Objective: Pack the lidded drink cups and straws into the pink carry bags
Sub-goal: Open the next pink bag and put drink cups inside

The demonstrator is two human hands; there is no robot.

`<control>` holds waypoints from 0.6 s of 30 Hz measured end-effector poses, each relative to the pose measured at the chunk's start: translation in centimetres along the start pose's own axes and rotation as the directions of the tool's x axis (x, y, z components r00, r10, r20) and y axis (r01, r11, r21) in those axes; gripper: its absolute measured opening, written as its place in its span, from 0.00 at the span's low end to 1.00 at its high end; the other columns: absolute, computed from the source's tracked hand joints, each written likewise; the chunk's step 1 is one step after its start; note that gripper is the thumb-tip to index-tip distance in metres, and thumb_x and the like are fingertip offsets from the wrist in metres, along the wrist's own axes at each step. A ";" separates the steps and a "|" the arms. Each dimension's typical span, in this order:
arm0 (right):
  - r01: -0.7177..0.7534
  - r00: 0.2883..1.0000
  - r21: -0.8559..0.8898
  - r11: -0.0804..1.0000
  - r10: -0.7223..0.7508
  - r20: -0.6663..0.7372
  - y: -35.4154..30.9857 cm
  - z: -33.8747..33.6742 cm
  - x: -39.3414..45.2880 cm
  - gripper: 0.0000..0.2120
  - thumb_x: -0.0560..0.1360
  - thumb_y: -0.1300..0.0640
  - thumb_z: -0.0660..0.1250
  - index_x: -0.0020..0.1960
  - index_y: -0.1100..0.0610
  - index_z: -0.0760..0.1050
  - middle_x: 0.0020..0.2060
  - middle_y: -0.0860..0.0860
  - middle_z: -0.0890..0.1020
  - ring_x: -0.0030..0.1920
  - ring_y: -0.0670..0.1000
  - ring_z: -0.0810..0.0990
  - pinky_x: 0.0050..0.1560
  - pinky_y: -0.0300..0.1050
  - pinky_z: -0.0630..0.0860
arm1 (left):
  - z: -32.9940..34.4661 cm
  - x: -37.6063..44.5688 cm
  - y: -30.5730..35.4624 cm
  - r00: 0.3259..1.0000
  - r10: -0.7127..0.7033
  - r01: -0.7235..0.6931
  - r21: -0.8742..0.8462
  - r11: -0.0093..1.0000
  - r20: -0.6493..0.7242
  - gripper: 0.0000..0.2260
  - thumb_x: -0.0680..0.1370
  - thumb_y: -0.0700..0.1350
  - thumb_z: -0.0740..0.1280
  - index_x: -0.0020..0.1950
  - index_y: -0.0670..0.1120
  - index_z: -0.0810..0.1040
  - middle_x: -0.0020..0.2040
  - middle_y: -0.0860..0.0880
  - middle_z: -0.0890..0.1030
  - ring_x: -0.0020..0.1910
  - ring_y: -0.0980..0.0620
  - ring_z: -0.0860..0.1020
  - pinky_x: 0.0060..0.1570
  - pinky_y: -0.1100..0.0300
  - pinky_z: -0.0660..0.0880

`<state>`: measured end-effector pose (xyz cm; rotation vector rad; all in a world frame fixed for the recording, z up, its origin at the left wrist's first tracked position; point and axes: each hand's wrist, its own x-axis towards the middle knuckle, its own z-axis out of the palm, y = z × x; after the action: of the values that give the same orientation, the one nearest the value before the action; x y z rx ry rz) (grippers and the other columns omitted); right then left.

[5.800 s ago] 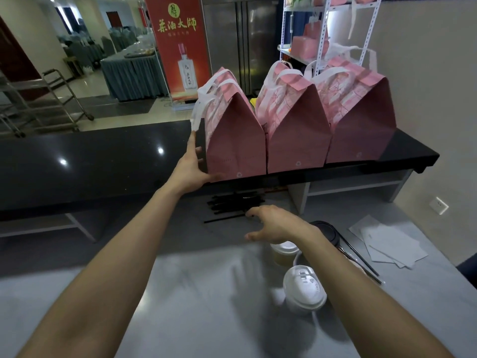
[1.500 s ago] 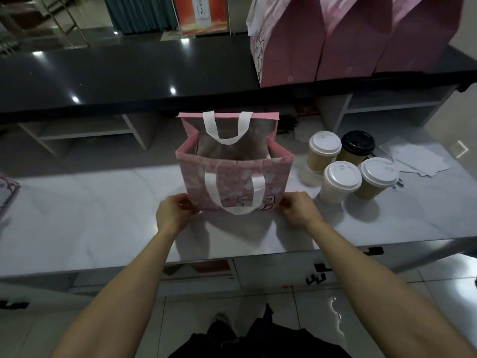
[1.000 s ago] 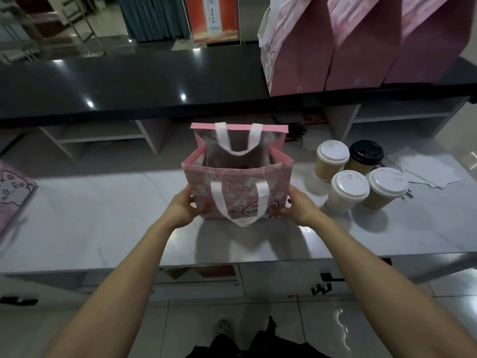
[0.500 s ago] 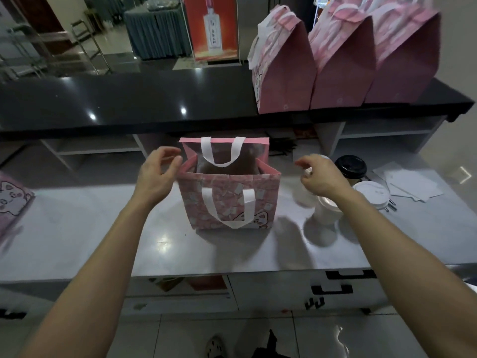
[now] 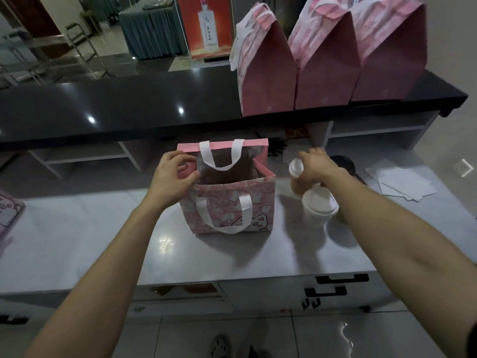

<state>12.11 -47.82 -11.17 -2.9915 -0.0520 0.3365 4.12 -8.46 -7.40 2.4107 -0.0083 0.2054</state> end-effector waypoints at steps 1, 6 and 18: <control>0.004 1.000 0.045 0.999 -0.004 -0.018 0.0 -0.1 0.0 0.42 0.64 0.44 0.79 0.75 0.53 0.70 0.65 0.57 0.72 0.71 0.61 0.69 0.74 0.54 0.69 | 0.3 0.1 0.3 1.000 0.004 -0.004 0.000 1.000 0.007 0.17 0.81 0.50 0.76 0.69 0.52 0.82 0.77 0.51 0.70 0.63 0.53 0.79 0.61 0.63 0.76; 0.061 0.962 0.273 0.960 0.016 -0.272 -0.6 -2.6 -0.5 0.37 0.71 0.39 0.75 0.75 0.52 0.70 0.65 0.56 0.67 0.62 0.63 0.77 0.62 0.58 0.79 | 0.9 0.3 1.2 0.997 0.068 -0.069 0.028 0.997 0.044 0.18 0.79 0.54 0.78 0.68 0.56 0.82 0.76 0.52 0.70 0.62 0.56 0.80 0.61 0.61 0.77; 0.505 0.576 0.425 0.751 0.074 -0.814 -7.0 -11.5 -6.0 0.35 0.72 0.30 0.74 0.69 0.53 0.78 0.60 0.52 0.80 0.59 0.51 0.78 0.56 0.42 0.75 | -1.1 1.7 3.0 0.943 0.320 -0.326 0.434 0.840 0.088 0.08 0.78 0.59 0.78 0.54 0.58 0.87 0.64 0.55 0.79 0.75 0.47 0.67 0.80 0.40 0.56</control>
<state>8.73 -42.63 2.23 -2.1328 -0.1979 -0.8822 5.42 -9.91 -4.37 2.8576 -0.4227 0.3834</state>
